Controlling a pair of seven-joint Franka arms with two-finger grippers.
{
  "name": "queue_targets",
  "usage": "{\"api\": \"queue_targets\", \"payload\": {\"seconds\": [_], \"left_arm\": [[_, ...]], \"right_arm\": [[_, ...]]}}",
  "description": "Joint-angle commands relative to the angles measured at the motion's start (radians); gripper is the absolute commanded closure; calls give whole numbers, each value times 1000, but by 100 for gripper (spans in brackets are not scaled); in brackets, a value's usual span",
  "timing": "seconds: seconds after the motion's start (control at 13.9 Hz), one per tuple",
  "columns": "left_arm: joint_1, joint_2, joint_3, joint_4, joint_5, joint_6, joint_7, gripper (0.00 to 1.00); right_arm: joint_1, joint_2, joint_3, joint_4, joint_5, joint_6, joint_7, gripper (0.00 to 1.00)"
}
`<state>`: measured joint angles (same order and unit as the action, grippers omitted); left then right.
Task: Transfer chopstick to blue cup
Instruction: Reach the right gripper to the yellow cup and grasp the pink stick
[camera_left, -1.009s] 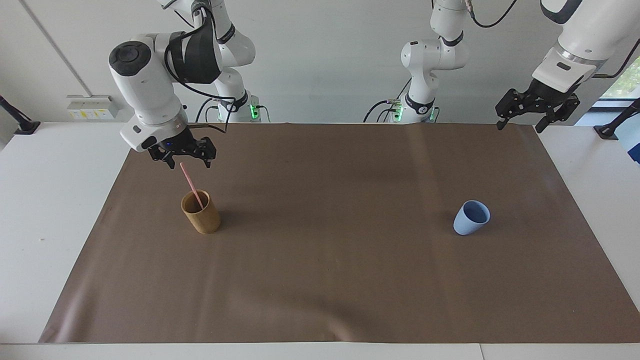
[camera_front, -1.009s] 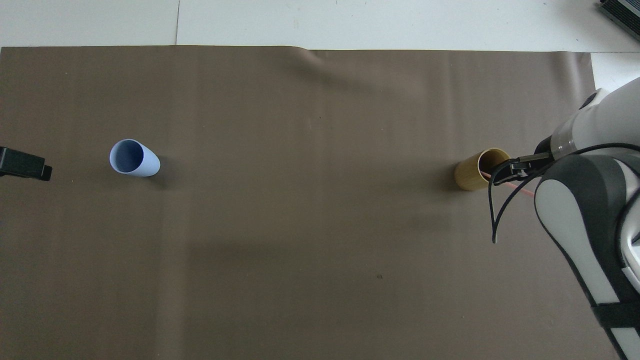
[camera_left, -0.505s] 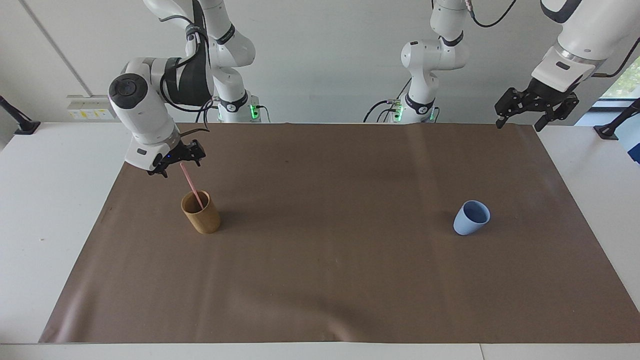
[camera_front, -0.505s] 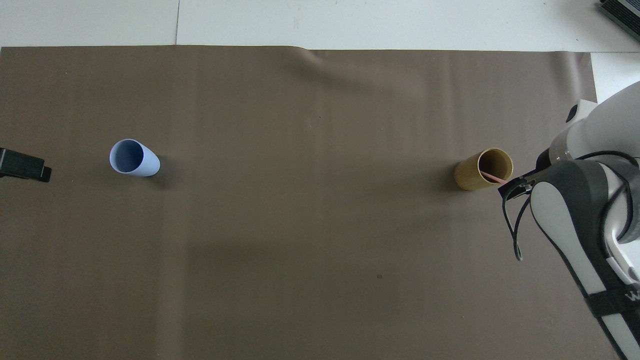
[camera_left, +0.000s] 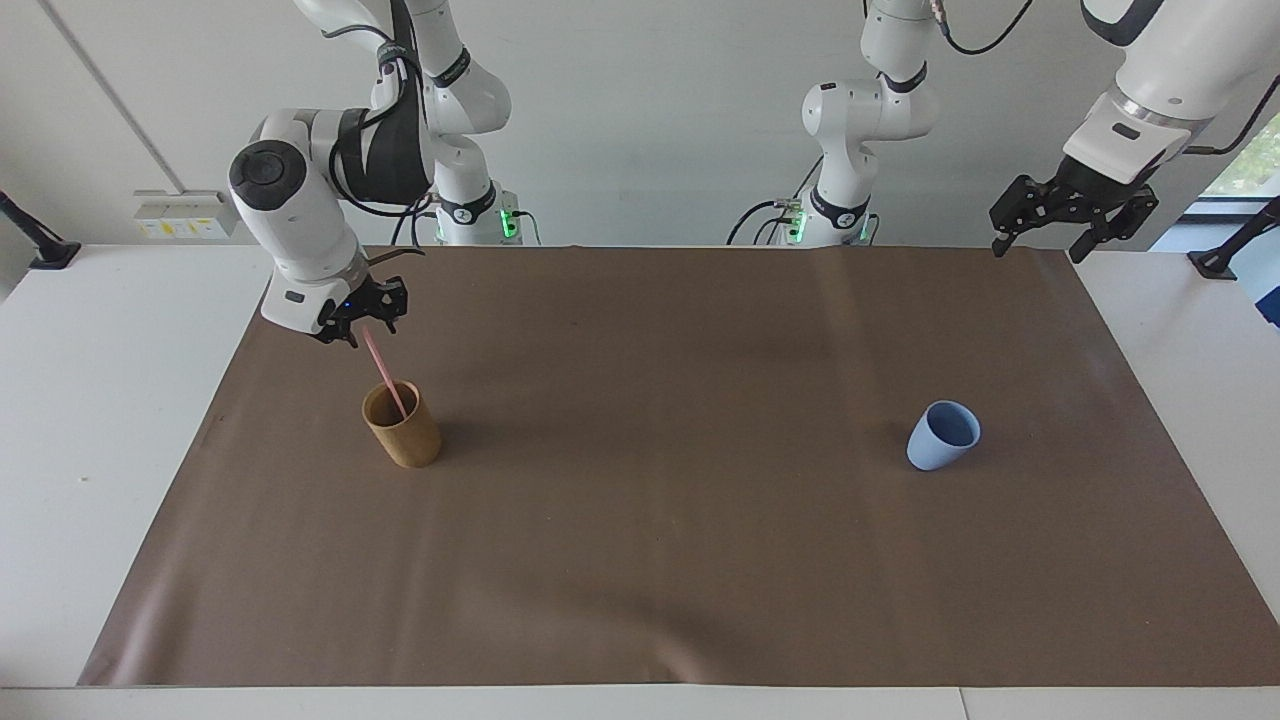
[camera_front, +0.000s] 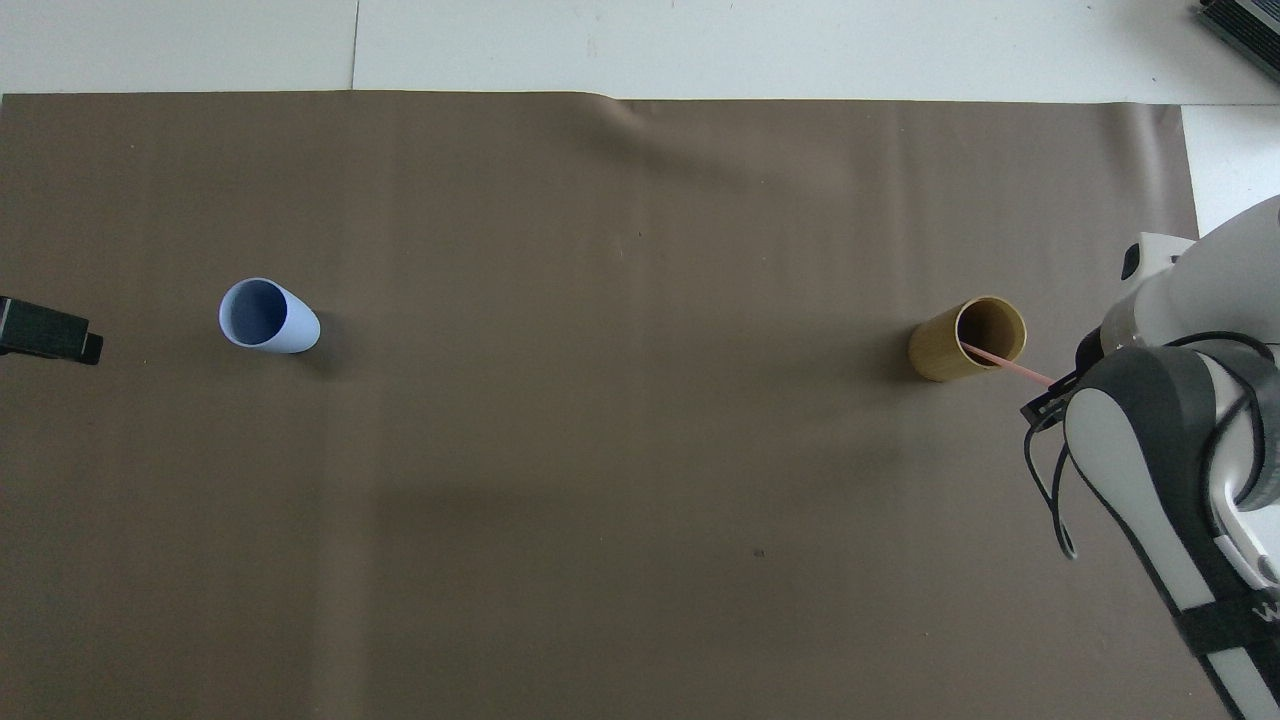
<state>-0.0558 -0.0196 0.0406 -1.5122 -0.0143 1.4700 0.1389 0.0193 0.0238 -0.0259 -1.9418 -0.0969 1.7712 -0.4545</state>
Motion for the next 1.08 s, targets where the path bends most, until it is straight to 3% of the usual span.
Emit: {"api": "queue_targets", "payload": {"seconds": [0.0, 0.72, 1.01], "left_arm": [[13, -5, -10, 12, 10, -23, -5, 0], [14, -10, -10, 6, 10, -40, -10, 0], [16, -36, -10, -140, 4, 108, 7, 0]], "right_arm": [[-4, -19, 3, -20, -15, 5, -13, 85], [-7, 5, 3, 30, -4, -22, -24, 96], [-7, 7, 3, 66, 2, -62, -24, 99]]}}
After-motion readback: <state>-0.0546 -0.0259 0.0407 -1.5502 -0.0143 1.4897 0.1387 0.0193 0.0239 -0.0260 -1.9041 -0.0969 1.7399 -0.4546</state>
